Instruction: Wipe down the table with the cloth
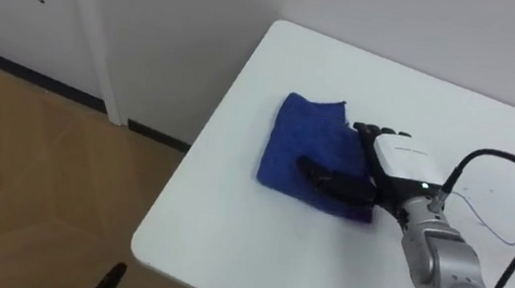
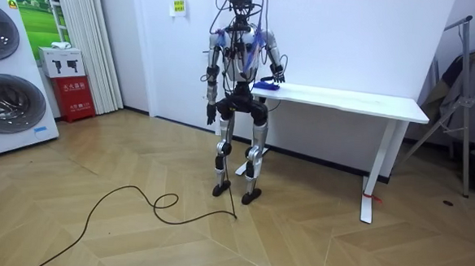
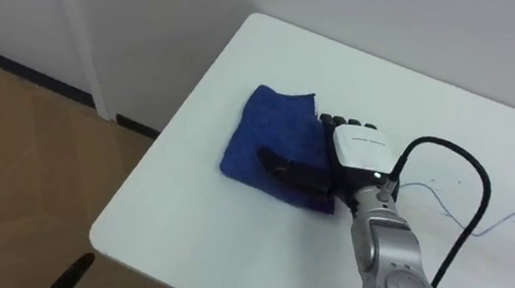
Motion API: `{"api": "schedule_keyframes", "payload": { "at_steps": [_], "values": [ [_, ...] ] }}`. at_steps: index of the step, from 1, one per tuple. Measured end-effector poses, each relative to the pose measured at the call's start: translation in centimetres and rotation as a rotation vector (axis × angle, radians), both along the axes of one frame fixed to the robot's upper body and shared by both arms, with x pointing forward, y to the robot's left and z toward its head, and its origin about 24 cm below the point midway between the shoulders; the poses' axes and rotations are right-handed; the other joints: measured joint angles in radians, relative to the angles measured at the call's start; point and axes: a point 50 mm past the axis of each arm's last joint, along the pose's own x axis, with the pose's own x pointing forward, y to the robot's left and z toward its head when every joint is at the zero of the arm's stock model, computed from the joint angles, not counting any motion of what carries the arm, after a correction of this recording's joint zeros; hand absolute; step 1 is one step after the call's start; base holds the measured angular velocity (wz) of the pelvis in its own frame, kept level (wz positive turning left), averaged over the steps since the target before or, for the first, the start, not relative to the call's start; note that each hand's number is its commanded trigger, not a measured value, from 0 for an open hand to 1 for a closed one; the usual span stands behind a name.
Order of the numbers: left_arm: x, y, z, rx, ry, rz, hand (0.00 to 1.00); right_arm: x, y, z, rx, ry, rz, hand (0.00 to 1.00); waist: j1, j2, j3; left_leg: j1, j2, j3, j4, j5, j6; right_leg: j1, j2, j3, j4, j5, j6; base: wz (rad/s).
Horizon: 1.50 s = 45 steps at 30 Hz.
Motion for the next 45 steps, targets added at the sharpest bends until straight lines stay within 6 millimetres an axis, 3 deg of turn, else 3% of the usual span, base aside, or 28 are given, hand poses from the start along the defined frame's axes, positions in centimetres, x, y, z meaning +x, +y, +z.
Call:
{"api": "schedule_keyframes", "payload": {
  "at_steps": [5,9,31,41,45],
  "values": [
    [-0.1,0.3,0.1,0.002,-0.002,0.017,0.0,-0.7,-0.5,-1.2,-0.008,0.044,-0.019,0.0,0.002,-0.012,0.0013,0.0,-0.001,-0.001,0.001,0.0,0.0,0.002,-0.001,-0.001,0.001,0.0,0.0,0.0],
    [-0.2,0.4,0.1,0.004,0.0,0.017,0.0,-1.0,-0.8,-1.9,-0.014,0.071,-0.03,0.0,0.002,-0.017,0.0076,-0.001,-0.001,-0.002,0.002,-0.002,0.002,0.002,-0.002,-0.002,0.001,-0.001,0.001,0.0],
    [-0.3,0.2,0.0,-0.019,0.003,0.045,0.0,-1.3,-0.8,-2.6,-0.025,0.057,-0.056,0.0,0.019,-0.009,0.0126,0.003,-0.001,-0.014,0.003,-0.003,0.003,0.014,-0.002,-0.028,0.002,-0.002,0.003,0.01],
    [-1.6,0.5,-0.3,0.01,0.034,0.055,0.0,-1.2,-0.7,-2.2,-0.053,0.03,-0.056,0.0,0.057,-0.01,0.012,-0.006,-0.002,-0.025,0.007,-0.004,0.003,0.013,-0.001,-0.038,0.001,-0.002,0.003,0.03],
    [-2.5,0.9,-0.4,0.039,0.078,0.035,0.0,-0.7,0.3,-0.6,-0.048,-0.042,-0.028,0.0,0.06,-0.009,0.0114,-0.007,-0.002,-0.028,0.011,-0.004,0.003,0.013,-0.001,-0.04,0.0,-0.002,0.003,0.02]
  ]
}}
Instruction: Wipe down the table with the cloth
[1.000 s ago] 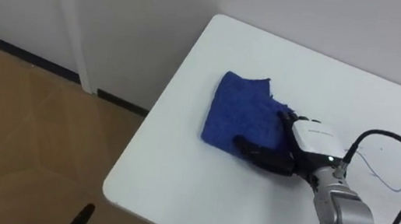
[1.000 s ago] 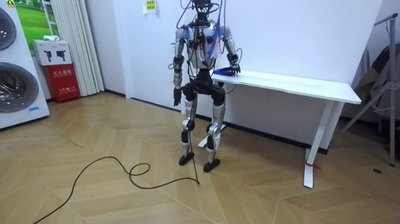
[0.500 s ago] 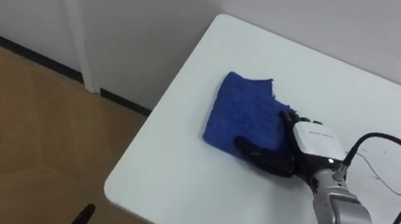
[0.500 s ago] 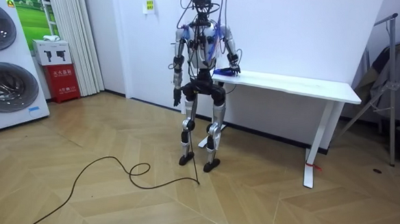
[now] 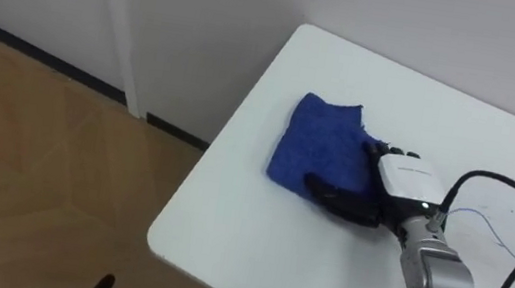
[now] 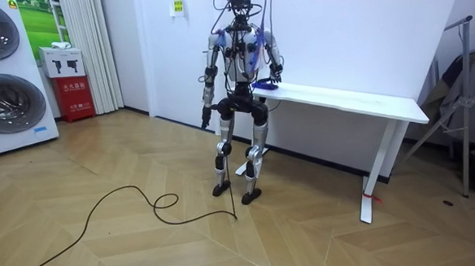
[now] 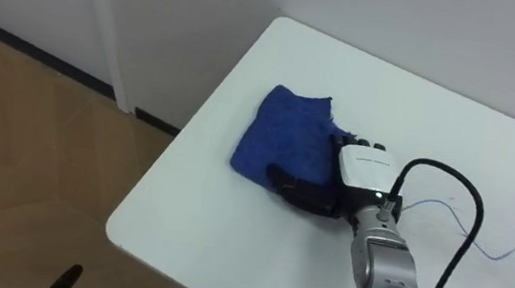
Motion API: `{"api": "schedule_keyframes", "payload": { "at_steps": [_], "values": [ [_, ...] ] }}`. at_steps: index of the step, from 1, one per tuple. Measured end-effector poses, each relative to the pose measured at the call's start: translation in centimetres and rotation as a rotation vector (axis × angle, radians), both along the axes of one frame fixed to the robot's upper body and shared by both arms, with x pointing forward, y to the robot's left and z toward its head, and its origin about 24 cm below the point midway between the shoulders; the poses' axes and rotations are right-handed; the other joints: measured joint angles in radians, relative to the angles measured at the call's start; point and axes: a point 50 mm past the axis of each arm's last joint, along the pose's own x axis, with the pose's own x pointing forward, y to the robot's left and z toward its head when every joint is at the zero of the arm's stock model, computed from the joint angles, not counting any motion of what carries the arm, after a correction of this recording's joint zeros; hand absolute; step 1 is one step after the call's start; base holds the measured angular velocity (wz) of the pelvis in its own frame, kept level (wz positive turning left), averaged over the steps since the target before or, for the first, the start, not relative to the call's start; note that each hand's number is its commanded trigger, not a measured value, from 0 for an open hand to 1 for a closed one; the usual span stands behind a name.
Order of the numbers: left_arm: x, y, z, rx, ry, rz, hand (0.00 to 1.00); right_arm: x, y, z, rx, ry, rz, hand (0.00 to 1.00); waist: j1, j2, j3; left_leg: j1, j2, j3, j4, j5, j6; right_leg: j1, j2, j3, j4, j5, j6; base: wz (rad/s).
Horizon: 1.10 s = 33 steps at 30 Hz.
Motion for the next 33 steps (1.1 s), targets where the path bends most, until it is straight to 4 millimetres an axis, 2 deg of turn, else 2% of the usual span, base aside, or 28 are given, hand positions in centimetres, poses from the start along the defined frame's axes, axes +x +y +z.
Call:
{"api": "schedule_keyframes", "payload": {
  "at_steps": [5,10,15,23,27,30,33],
  "values": [
    [-0.3,0.2,0.0,0.015,0.016,-0.012,0.0,0.1,0.6,0.3,0.017,-0.017,0.005,0.0,0.008,0.003,-0.0021,-0.001,0.0,-0.005,0.0,0.0,0.0,0.001,0.0,-0.007,0.0,0.0,0.0,0.04],
    [-0.3,0.2,0.0,0.019,0.024,-0.014,0.0,0.0,1.2,0.1,0.014,-0.006,0.027,0.0,0.01,0.013,-0.0081,-0.002,0.0,-0.006,0.0,0.0,0.0,0.002,-0.001,-0.012,0.0,0.0,0.0,0.0],
    [0.1,0.1,0.1,0.018,0.008,-0.015,0.0,0.0,1.3,0.0,0.013,-0.003,0.025,0.0,0.022,0.014,-0.0078,-0.007,0.0,-0.007,-0.001,0.0,0.0,0.002,-0.001,-0.015,0.0,0.0,0.0,0.0],
    [-1.2,0.3,-0.1,0.032,0.055,-0.007,0.0,-0.1,1.3,-0.2,0.018,0.038,0.02,0.0,0.034,0.016,-0.0048,-0.009,0.0,-0.008,-0.001,0.0,0.0,0.002,-0.002,-0.018,0.001,0.0,0.0,0.0],
    [-1.8,0.4,-0.1,0.032,0.074,0.009,0.0,-0.2,1.2,-0.4,0.024,0.078,0.003,0.0,0.03,0.011,-0.0027,-0.015,-0.004,-0.021,0.002,0.0,0.0,0.002,-0.008,-0.042,0.001,-0.002,0.002,0.09],
    [-1.6,0.4,-0.1,0.032,0.067,0.009,0.0,-0.2,1.0,-0.7,0.021,0.094,-0.008,0.0,0.029,-0.005,0.0034,-0.025,-0.012,-0.037,0.01,0.0,0.0,0.002,-0.013,-0.053,0.001,-0.011,0.003,0.16],
    [-2.0,0.4,-0.1,0.033,0.071,0.013,0.0,-0.4,0.6,-1.5,0.014,0.11,-0.023,0.0,0.03,-0.017,-0.0009,-0.023,-0.014,-0.041,0.015,0.0,0.0,0.008,-0.015,-0.057,0.0,-0.013,0.005,0.08]
  ]
}}
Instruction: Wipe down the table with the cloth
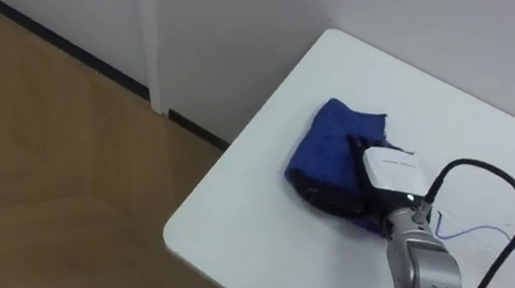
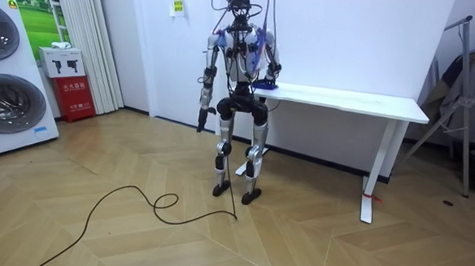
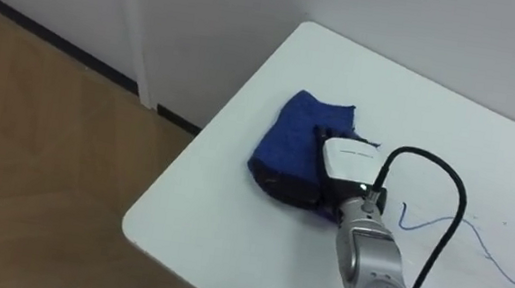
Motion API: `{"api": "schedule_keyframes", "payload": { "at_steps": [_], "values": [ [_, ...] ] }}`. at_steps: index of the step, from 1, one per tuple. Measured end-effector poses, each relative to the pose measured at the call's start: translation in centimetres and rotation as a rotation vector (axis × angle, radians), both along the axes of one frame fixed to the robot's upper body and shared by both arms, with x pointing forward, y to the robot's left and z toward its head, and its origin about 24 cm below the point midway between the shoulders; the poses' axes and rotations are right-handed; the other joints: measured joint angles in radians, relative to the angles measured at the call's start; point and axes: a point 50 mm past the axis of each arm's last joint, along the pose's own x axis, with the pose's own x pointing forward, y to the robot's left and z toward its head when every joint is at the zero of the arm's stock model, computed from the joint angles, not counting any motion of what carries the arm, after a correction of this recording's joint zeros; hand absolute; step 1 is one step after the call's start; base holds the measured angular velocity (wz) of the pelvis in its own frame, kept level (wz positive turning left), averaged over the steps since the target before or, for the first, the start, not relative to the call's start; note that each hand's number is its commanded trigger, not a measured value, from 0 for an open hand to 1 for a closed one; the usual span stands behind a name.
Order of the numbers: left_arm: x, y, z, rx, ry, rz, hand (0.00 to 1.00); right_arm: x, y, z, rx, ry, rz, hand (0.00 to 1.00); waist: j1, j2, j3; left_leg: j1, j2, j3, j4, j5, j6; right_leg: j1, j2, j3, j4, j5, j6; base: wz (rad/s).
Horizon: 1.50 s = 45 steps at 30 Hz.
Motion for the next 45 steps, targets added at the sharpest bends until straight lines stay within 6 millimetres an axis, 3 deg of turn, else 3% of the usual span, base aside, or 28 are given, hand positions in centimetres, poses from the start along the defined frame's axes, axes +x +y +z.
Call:
{"api": "schedule_keyframes", "payload": {
  "at_steps": [3,4,5,6,7,8,13,18,28,36,37,42,45],
  "values": [
    [-0.4,0.0,0.0,0.003,0.0,-0.003,0.0,-0.1,-0.3,-0.8,-0.022,0.014,0.005,0.0,0.0,-0.002,0.0001,0.012,-0.001,-0.005,0.002,-0.006,0.006,0.017,-0.002,-0.014,0.0,-0.001,0.002,0.07],
    [-0.5,0.0,0.0,0.004,0.002,-0.006,0.0,-0.1,-0.5,-1.0,-0.027,0.016,0.006,0.06,0.001,0.0,0.0015,0.012,-0.002,-0.006,0.007,-0.012,0.006,0.023,-0.002,-0.016,0.001,-0.002,0.004,0.06],
    [-0.5,0.0,0.0,0.003,0.002,-0.007,0.0,0.0,-0.5,-1.1,-0.029,0.018,0.006,0.27,0.0,0.002,0.0022,0.012,-0.003,-0.007,0.012,-0.015,0.006,0.025,-0.002,-0.017,0.001,-0.002,0.004,0.04],
    [-0.7,0.0,0.0,0.002,0.005,-0.007,0.0,0.0,-0.6,-1.2,-0.031,0.019,0.005,0.64,0.001,0.006,0.003,0.01,-0.003,-0.009,0.022,-0.02,0.006,0.028,-0.002,-0.018,0.001,-0.002,0.004,0.04],
    [-0.8,0.0,0.0,0.005,0.009,-0.014,0.0,0.1,-0.7,-1.3,-0.032,0.021,0.004,0.93,0.001,0.009,0.0024,0.008,-0.004,-0.012,0.025,-0.021,0.007,0.028,-0.002,-0.02,0.001,-0.002,0.004,0.05],
    [-0.9,0.0,0.0,0.006,0.012,-0.017,0.0,0.2,-0.8,-1.3,-0.032,0.02,0.003,1.0,0.001,0.01,0.0025,0.008,-0.004,-0.014,0.025,-0.021,0.007,0.028,-0.002,-0.022,0.001,-0.002,0.004,0.07],
    [-1.4,0.0,0.0,0.011,0.021,-0.03,0.0,1.5,-1.4,-0.1,-0.03,-0.054,-0.026,1.0,0.0,0.021,-0.0003,0.0,-0.007,-0.024,0.037,-0.02,0.006,0.032,-0.002,-0.035,0.0,-0.004,0.004,0.07],
    [-1.0,0.0,0.1,0.011,0.007,-0.033,0.0,2.2,-1.8,0.3,-0.03,-0.095,-0.034,1.0,0.001,0.019,-0.0023,0.0,-0.013,-0.026,0.038,-0.019,0.005,0.032,-0.007,-0.037,-0.001,-0.007,0.006,0.02],
    [0.6,0.0,0.3,0.019,-0.065,-0.044,0.0,2.2,-2.4,-0.3,0.038,-0.107,-0.052,1.0,-0.007,0.003,-0.0065,0.015,-0.018,-0.026,0.027,-0.021,0.009,0.046,-0.013,-0.044,0.0,-0.011,0.014,0.01],
    [2.3,-0.1,0.9,0.018,-0.128,-0.06,0.0,2.2,-2.5,0.5,0.038,-0.093,-0.039,1.0,-0.015,0.002,-0.0078,0.012,-0.018,-0.021,0.028,-0.021,0.009,0.043,-0.015,-0.041,0.002,-0.011,0.014,-0.01],
    [2.4,-0.1,0.9,0.018,-0.13,-0.059,0.0,2.0,-2.5,0.5,0.041,-0.084,-0.035,1.0,-0.015,0.0,-0.0109,0.016,-0.017,-0.016,0.025,-0.021,0.009,0.042,-0.015,-0.037,0.002,-0.011,0.014,-0.08],
    [2.4,-0.4,0.9,-0.014,-0.157,0.011,0.0,1.4,-2.5,0.0,0.12,-0.066,-0.068,1.0,-0.028,0.01,-0.0109,0.039,-0.015,-0.001,0.014,-0.021,0.011,0.052,-0.015,-0.015,0.003,-0.011,0.015,-0.11],
    [2.3,-0.9,0.7,-0.033,-0.16,0.037,0.0,0.6,-2.8,-0.9,0.218,-0.064,-0.136,1.0,-0.037,0.032,-0.0121,0.065,-0.015,0.004,0.015,-0.025,0.017,0.076,-0.016,-0.012,0.002,-0.01,0.016,-0.01]
  ]
}}
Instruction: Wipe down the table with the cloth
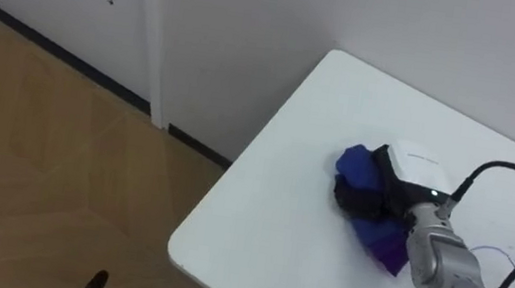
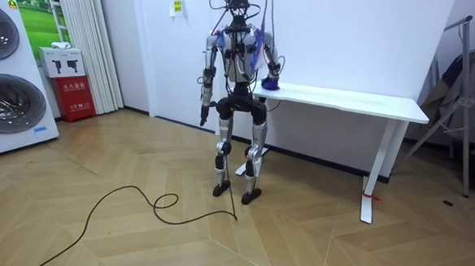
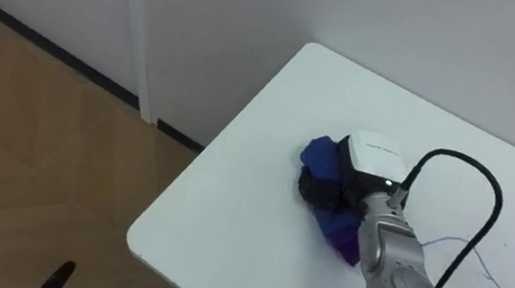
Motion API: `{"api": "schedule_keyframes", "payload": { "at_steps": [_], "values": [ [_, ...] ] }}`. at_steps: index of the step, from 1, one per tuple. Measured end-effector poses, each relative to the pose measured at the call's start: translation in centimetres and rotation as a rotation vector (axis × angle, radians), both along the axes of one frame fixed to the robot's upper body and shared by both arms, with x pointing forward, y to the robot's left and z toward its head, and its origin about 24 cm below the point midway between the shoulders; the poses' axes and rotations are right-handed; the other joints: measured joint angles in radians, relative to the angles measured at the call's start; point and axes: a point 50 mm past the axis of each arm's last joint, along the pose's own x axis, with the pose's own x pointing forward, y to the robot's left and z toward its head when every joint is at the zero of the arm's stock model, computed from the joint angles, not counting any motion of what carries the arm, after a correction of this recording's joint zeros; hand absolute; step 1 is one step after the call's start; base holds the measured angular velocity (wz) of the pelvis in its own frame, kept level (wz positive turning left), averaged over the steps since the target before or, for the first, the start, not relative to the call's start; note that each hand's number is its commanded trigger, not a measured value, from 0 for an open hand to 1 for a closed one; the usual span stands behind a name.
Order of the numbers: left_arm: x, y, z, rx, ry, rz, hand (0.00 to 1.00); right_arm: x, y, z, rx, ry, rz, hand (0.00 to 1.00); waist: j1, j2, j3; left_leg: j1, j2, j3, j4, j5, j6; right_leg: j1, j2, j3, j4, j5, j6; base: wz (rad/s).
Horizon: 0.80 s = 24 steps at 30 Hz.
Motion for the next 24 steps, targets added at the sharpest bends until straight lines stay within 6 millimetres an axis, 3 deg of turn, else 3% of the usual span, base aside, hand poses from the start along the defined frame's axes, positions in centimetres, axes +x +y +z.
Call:
{"api": "schedule_keyframes", "payload": {
  "at_steps": [7,11,14,16,18,20,22,23,24],
  "values": [
    [0.0,-0.4,-0.1,-0.003,-0.012,0.019,0.0,-1.1,1.5,-0.9,0.188,-0.035,-0.087,1.0,-0.01,0.031,-0.0014,0.03,0.012,0.046,-0.019,-0.006,0.007,0.005,0.005,0.036,0.0,-0.004,0.006,-0.18],
    [0.0,-0.3,-0.1,-0.01,-0.03,0.08,0.0,-1.4,1.0,-1.9,0.29,-0.052,-0.15,1.0,-0.02,0.033,-0.0009,0.034,0.013,0.059,-0.022,-0.007,0.007,0.004,0.007,0.045,0.001,-0.004,0.006,-0.07],
    [0.5,0.0,0.1,-0.004,-0.047,0.098,0.0,-0.7,-0.1,-1.8,0.405,-0.111,-0.253,1.0,-0.05,0.032,-0.003,-0.02,0.012,0.043,0.002,-0.007,0.008,-0.031,0.001,0.031,0.004,-0.001,0.007,0.19],
    [1.3,1.1,0.6,0.012,-0.085,0.157,0.0,0.1,-2.7,-1.3,0.452,-0.175,-0.395,1.0,-0.063,0.024,-0.0094,-0.073,0.009,0.033,0.025,-0.006,0.008,-0.069,0.001,0.025,0.004,0.008,0.004,0.14],
    [1.7,2.0,1.0,0.035,-0.102,0.182,0.0,-0.2,-5.6,-1.4,0.438,-0.19,-0.519,1.0,-0.064,0.024,-0.0094,-0.087,0.008,0.033,0.025,-0.004,0.008,-0.081,-0.001,0.024,0.003,0.011,0.005,0.04],
    [1.3,2.9,1.1,0.056,-0.103,0.218,0.0,-1.3,-8.8,-1.5,0.407,-0.197,-0.638,1.0,-0.079,0.013,-0.0153,-0.088,-0.001,0.028,0.022,-0.003,0.008,-0.08,-0.002,0.018,0.002,0.012,0.006,0.1],
    [0.3,4.3,1.4,0.093,-0.085,0.25,0.0,-4.1,-13.3,-1.8,0.367,-0.19,-0.823,1.0,-0.09,-0.005,-0.0178,-0.085,-0.001,0.023,0.015,-0.003,0.008,-0.078,-0.002,0.012,0.0,0.012,0.006,0.09],
    [-0.2,4.6,1.4,0.105,-0.079,0.264,0.0,-5.1,-14.3,-2.0,0.357,-0.18,-0.867,1.0,-0.09,-0.011,-0.0181,-0.079,0.0,0.024,0.014,-0.003,0.008,-0.077,-0.001,0.017,-0.001,0.012,0.006,-0.06],
    [-1.4,5.2,1.4,0.131,-0.054,0.279,0.0,-6.9,-15.8,-2.4,0.351,-0.163,-0.949,1.0,-0.092,-0.018,-0.0134,-0.065,0.003,0.033,0.01,-0.003,0.008,-0.066,0.002,0.029,-0.002,0.012,0.006,0.0]
  ]
}}
